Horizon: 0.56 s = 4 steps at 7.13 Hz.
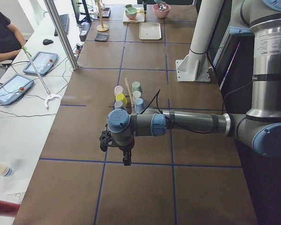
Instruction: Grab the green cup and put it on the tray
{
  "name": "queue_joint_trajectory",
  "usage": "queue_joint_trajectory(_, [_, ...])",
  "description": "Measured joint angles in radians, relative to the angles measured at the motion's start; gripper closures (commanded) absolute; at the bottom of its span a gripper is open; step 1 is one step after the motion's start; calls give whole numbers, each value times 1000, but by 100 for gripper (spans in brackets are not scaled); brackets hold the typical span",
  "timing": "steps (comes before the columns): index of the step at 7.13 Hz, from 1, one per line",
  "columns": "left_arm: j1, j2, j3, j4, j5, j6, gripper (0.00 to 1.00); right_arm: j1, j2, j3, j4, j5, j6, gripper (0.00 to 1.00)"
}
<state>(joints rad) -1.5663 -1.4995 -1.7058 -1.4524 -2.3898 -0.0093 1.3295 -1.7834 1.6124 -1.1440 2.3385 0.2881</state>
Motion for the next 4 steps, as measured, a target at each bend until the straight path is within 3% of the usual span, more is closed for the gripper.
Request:
queue_joint_trajectory(2, [0, -1, -9, 1, -1, 0, 0, -57, -19, -84, 235, 2, 209, 9])
queue_joint_trajectory(4, [0, -1, -14, 3, -1, -1, 0, -109, -66, -111, 370, 19, 305, 11])
